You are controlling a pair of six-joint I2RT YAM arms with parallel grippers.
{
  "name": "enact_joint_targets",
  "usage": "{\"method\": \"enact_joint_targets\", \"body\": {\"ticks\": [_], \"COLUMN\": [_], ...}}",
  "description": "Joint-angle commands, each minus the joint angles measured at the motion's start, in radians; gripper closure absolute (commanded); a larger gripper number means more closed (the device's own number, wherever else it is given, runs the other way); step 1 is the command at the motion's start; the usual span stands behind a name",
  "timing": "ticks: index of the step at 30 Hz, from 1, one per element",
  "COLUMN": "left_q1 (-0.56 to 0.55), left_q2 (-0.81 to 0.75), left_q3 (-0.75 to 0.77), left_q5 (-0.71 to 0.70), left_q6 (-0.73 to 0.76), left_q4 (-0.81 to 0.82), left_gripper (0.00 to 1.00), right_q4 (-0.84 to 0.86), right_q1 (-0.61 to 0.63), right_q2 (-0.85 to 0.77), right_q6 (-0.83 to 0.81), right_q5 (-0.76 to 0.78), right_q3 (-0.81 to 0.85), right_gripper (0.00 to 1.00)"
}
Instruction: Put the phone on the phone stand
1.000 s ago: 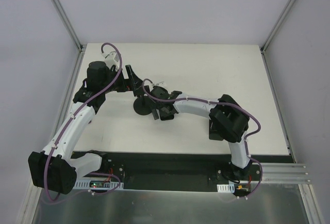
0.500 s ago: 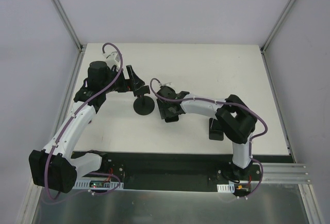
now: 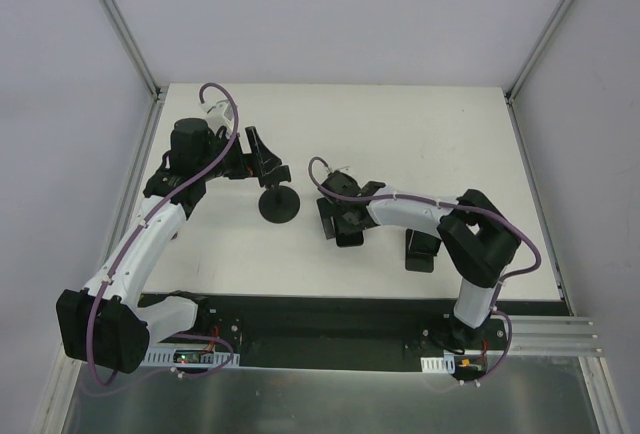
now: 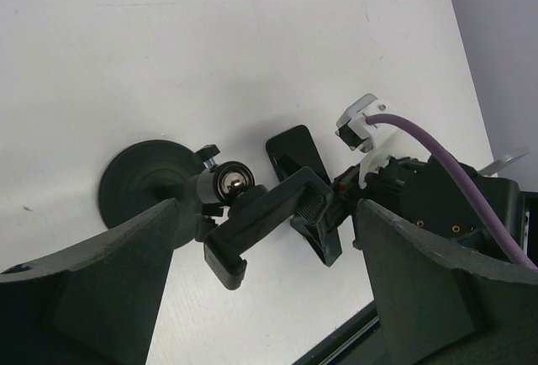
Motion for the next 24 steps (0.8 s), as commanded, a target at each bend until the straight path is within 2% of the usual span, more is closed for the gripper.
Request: {"method": "enact_joint_targets", "body": {"ticks": [1,4,7,13,17,18,19,21,22,24], "left_q1": [-0.006,-0.006,-0.006,-0.007,-0.006,-0.006,-0.006,-0.006,-0.006,-0.006], "left_q2": [-0.007,-0.004,-0.003,-0.001,-0.012,-0.01,-0.009,-0.009,-0.01,-0.015], "left_q3": [0.001,0.001,0.004,0.006,0.003,0.004,0.004,0.003,0.003,0.001], "left_q5": [0.006,0.009,0.013,0.027,0.013,0.013,0.016,0.022,0.019,0.004], "left_q6": [-0.012,-0.013,-0.013,-0.02,-0.017,-0.017,-0.018,-0.018,-0.017,-0.014], "left_q4": [0.026,0.024,0.027,0.026,0.026,0.026,0.026,0.026,0.024,0.026], "left_gripper": [0.15,0.15,0.15,0.15,0.15,0.15,0.15,0.15,0.15,0.15], "right_q4": [-0.016,-0.025,-0.042,-0.094,-0.125,-0.131,-0.138,-0.138,-0.134,-0.119], "right_q1": [-0.02,-0.036,-0.037,-0.039,-0.039,-0.039,-0.039,-0.037,-0.039,-0.034], "right_q2": [0.023,0.049,0.069,0.104,0.118,0.123,0.126,0.134,0.129,0.097], "right_q6": [-0.009,0.007,0.03,0.073,0.085,0.084,0.082,0.071,0.067,0.057], "right_q5": [-0.011,-0.03,-0.05,-0.091,-0.077,-0.074,-0.07,-0.071,-0.07,-0.042], "right_q3": [0.059,0.085,0.097,0.099,0.102,0.106,0.112,0.126,0.125,0.106], "right_gripper": [0.02,0.02,0.09,0.3,0.35,0.4,0.48,0.57,0.67,0.77]}}
